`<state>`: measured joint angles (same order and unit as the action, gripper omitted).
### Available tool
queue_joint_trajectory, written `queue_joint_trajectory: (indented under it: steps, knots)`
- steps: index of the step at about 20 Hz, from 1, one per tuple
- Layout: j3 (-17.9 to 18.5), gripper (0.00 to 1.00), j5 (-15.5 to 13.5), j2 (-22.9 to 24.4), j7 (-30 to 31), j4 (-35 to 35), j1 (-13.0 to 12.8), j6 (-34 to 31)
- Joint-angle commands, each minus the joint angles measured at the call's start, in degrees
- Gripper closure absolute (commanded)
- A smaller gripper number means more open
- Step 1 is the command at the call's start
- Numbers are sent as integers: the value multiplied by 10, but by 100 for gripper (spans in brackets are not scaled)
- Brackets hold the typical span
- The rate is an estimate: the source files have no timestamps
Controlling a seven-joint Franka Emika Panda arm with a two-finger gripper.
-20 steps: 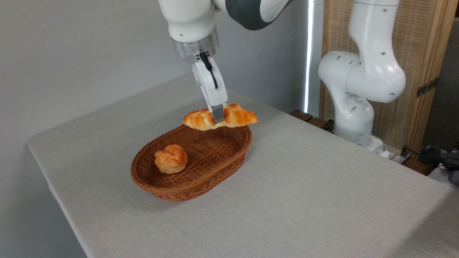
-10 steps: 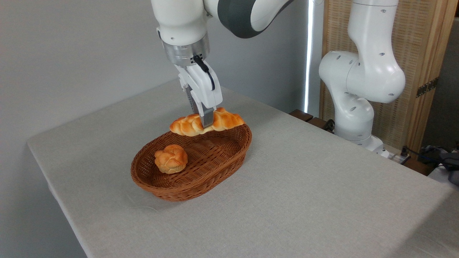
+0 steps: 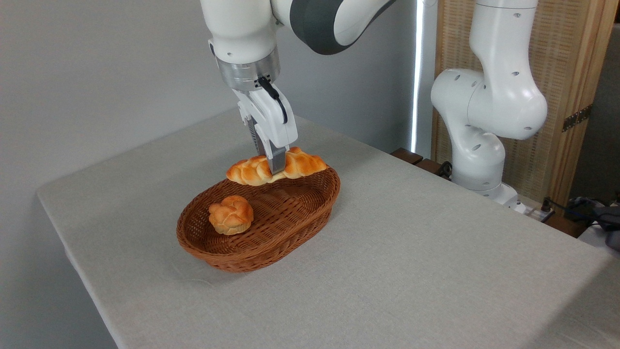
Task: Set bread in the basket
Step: 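Lower the loaf into the basket beside the bun and release it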
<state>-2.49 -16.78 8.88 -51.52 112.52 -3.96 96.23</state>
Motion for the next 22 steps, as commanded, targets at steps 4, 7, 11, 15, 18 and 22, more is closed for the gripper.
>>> queue_joint_trajectory:
  steps: [4,7,11,15,18,22]
  knots:
    - [4,41,-4,2,5,2,-4,10]
    - [4,37,-4,2,3,2,-4,10]
    - [5,28,-4,2,4,2,-3,9]
    - [5,23,-4,2,4,2,-3,10]
    - [4,20,-4,2,4,2,-3,10]
    - [5,15,-5,2,5,2,-3,9]
